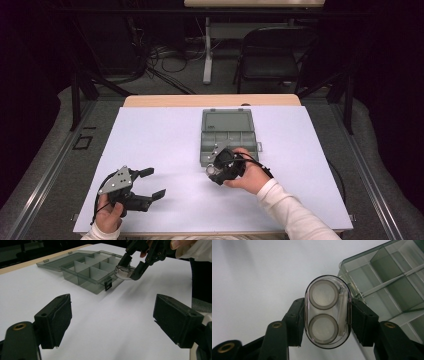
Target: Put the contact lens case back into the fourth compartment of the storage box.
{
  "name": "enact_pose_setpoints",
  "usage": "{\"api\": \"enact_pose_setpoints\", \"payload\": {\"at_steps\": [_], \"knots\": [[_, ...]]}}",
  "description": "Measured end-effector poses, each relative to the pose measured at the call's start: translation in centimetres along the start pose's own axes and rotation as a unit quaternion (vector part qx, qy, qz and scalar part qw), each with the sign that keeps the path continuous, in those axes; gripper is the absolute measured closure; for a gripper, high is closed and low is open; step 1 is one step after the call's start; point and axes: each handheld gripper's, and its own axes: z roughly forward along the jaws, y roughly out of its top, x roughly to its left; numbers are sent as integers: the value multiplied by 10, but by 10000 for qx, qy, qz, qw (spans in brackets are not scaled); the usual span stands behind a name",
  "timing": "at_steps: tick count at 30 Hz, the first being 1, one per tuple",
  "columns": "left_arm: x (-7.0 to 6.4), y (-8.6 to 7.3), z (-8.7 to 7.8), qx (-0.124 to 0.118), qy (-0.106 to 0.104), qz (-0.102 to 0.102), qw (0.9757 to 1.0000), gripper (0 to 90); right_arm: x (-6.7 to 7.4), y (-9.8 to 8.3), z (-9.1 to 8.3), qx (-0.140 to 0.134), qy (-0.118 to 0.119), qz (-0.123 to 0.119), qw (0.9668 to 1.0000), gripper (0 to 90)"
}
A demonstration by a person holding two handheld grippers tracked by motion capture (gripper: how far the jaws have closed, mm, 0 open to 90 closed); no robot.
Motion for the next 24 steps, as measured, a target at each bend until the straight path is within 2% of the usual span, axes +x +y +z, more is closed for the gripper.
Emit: {"api": "enact_pose_setpoints", "payload": {"at_steps": [6,8,24], "knots": [[0,0,0,4,-2,1,10000,159,-6,0,-6,-166,-47,66,9998,487],[0,0,0,4,0,0,10000,159,-7,-1,-8,-209,-77,170,9996,487],[0,0,0,-2,-14,-1,10000,160,-24,-6,-22,-498,-236,530,9971,487]]}}
